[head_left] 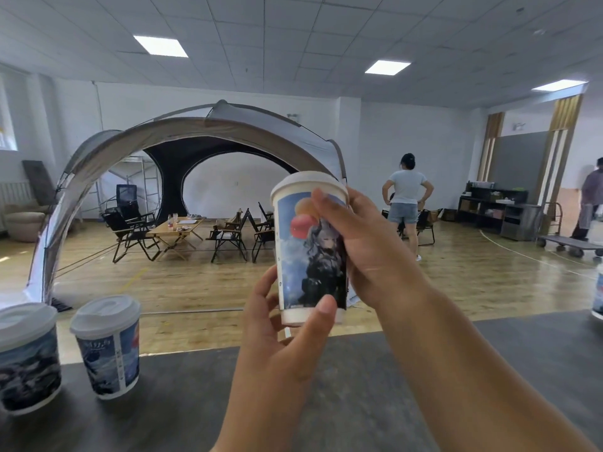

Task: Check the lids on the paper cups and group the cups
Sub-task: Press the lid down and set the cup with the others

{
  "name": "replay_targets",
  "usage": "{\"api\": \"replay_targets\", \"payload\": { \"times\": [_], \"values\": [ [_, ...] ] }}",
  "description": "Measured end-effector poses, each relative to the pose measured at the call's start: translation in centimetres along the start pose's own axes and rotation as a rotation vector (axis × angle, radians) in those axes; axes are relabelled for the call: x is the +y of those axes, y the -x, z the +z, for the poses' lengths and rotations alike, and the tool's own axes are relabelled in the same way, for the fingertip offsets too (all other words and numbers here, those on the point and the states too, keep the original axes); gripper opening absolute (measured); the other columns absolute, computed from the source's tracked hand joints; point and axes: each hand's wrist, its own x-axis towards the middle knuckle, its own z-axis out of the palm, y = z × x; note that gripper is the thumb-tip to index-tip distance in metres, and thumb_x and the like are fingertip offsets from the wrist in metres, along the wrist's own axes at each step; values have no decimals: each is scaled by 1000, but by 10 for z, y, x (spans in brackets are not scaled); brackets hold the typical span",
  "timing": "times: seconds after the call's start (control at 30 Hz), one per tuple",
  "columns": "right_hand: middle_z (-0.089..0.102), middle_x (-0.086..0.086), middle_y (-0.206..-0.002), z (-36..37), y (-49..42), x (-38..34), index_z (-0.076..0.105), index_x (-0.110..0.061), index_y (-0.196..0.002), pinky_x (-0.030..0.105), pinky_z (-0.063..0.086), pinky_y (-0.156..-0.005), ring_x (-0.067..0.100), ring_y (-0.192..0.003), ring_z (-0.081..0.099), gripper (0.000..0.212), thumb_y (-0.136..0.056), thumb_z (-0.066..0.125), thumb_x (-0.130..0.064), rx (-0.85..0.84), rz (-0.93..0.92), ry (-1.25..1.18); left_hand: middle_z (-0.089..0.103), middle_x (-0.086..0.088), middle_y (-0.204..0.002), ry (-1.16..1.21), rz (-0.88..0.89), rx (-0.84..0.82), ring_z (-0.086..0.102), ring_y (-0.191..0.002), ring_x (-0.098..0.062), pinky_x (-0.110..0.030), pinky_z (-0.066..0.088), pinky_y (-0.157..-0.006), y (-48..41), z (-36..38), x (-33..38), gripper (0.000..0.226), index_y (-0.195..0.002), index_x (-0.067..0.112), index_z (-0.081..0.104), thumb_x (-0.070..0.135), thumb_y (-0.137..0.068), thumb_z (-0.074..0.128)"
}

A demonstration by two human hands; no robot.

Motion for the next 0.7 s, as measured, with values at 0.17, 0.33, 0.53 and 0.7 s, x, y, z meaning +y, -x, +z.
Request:
{"api": "replay_targets", "payload": {
  "times": [0.17,0.33,0.53,0.7],
  "values": [
    [67,3,-88,-7,0,2,71,-18,-78,44,46,-98,27,-94,58,28,-94,56,-37,-95,134,-345,68,-13,-99,635,-376,-75,68,-78,-26,-42,57,-59,0,6,5,54,-100,16,70,48,-57,65],
    [67,12,-106,-4,4,14,57,-9,-129,37,59,-77,28,-90,69,58,-90,50,-52,-137,313,-444,69,-24,-112,828,-422,-245,72,-87,-36,-45,60,-61,5,6,7,69,-97,9,77,29,-34,98],
    [50,22,-141,-5,-1,14,41,-11,-144,62,37,-107,42,-128,51,85,-77,69,-56,-123,119,-279,74,-8,-92,570,-196,23,69,-72,-21,-33,56,-53,1,4,1,68,-113,17,65,27,-50,89],
    [67,20,-118,0,4,-1,47,-6,-132,58,52,-92,39,-104,68,65,-76,75,-24,-67,-4,-124,73,12,-94,133,-45,67,66,-79,-6,-31,49,-73,4,1,-1,76,-118,38,56,43,-49,85]
  ]
}}
